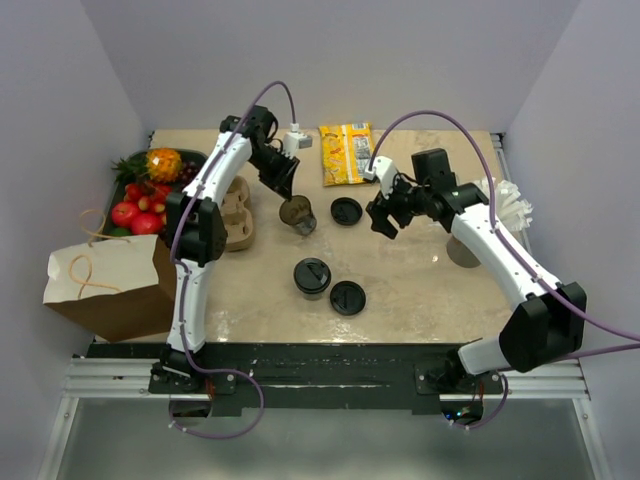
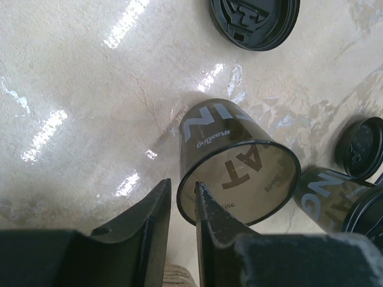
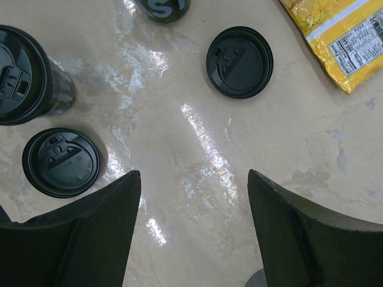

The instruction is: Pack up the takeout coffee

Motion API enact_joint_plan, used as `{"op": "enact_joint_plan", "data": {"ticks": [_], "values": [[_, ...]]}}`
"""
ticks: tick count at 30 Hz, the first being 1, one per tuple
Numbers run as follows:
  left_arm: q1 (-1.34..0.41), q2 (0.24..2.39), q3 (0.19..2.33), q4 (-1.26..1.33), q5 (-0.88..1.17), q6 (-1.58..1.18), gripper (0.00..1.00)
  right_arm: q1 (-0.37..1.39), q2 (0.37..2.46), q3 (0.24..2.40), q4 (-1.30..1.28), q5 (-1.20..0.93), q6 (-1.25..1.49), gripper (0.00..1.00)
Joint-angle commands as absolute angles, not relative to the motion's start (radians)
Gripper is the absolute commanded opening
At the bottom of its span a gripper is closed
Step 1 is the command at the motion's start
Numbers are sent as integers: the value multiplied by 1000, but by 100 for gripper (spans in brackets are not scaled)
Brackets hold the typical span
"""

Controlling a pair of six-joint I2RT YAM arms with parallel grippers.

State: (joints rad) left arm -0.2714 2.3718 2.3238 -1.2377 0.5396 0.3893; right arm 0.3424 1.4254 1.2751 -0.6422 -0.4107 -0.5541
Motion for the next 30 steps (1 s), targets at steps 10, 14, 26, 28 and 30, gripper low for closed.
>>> {"op": "enact_joint_plan", "data": {"ticks": [10,14,26,28,30], "values": [[-285,2347,2401,-1198,675,357,36,368,1410,1292,-641,-411,-570,75],[-281,2316,2430,-1183,727,361,51,390,1353,1208,-690,-514,-777,80],[-157,2044,2338,-1141,718,368,57,650,1238,871,-729,-506,-1272,79],[-111,1947,2248,-1077,745,350,57,720,1249,836,-683,-483,-1256,77],[-78,1886,2197,-1034,765,339,57,770,1256,812,-629,-428,-1229,72]]}}
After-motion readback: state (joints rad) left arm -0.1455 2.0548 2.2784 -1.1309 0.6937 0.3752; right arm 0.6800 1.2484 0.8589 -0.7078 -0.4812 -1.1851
